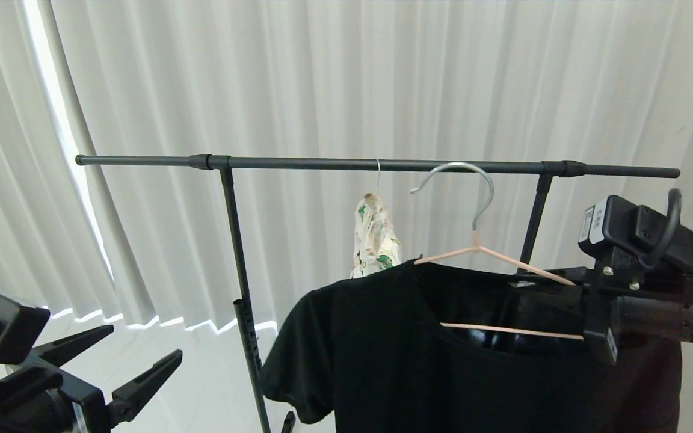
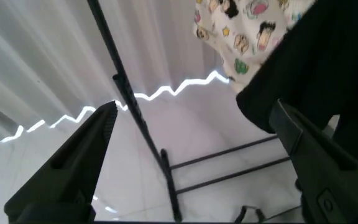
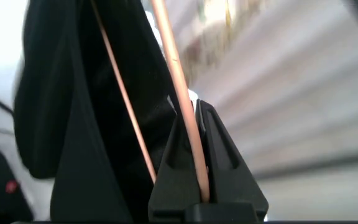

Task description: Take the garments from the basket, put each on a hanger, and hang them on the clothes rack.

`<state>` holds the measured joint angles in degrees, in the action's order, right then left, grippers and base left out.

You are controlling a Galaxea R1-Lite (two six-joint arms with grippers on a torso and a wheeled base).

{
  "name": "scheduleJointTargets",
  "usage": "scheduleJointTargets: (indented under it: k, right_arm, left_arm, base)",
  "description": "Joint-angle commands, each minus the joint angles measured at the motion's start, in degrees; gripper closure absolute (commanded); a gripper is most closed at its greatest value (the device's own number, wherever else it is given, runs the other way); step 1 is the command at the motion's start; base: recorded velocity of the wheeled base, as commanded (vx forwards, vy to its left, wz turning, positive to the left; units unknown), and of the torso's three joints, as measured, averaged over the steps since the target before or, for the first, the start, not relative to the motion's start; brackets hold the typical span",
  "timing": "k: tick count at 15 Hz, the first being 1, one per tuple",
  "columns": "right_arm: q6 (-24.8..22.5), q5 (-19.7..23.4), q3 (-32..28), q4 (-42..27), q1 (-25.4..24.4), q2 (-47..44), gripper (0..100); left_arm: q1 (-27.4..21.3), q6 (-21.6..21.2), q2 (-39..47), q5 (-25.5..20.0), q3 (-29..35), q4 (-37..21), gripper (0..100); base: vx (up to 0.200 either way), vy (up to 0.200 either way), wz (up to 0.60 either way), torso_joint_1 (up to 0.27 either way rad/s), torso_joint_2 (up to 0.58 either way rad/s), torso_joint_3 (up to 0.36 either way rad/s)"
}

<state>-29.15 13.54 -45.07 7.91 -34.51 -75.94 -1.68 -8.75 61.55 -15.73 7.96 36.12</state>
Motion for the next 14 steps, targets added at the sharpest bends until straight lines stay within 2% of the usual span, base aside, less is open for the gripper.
scheduleJointTargets:
  k: [1,5,7,8,11,14]
  right_arm:
    - [0.50,-1.94,4.99,-1.85,3.93,3.78,100]
    - [6.03,-7.48,9.12,-7.91,6.04,9.23,100]
    - [9.28,-13.98,10.26,-11.52,7.00,11.78,100]
    - [10.78,-15.83,10.44,-12.75,7.44,12.48,100]
    - [14.38,-20.84,12.11,-15.47,8.23,14.24,100]
    - [14.82,-22.33,12.29,-17.84,11.13,15.03,100]
  left_arm:
    - [2.21,1.37,-0.20,0.17,2.06,0.00,0]
    - [5.37,-0.48,1.03,2.19,1.80,-0.17,0]
    - [5.37,-7.16,3.84,9.84,1.71,-0.26,0]
    - [5.37,-8.47,4.63,11.16,2.06,-0.17,0]
    - [5.37,-8.74,4.72,12.12,2.06,-0.09,0]
    - [5.37,-8.74,5.25,14.93,2.23,-0.09,0]
  base:
    - [0.000,0.000,0.00,0.000,0.00,0.000]
    - [0.000,0.000,0.00,0.000,0.00,0.000]
    - [0.000,0.000,0.00,0.000,0.00,0.000]
    - [0.000,0.000,0.00,0.000,0.00,0.000]
    - [0.000,0.000,0.00,0.000,0.00,0.000]
    - [0.000,0.000,0.00,0.000,0.00,0.000]
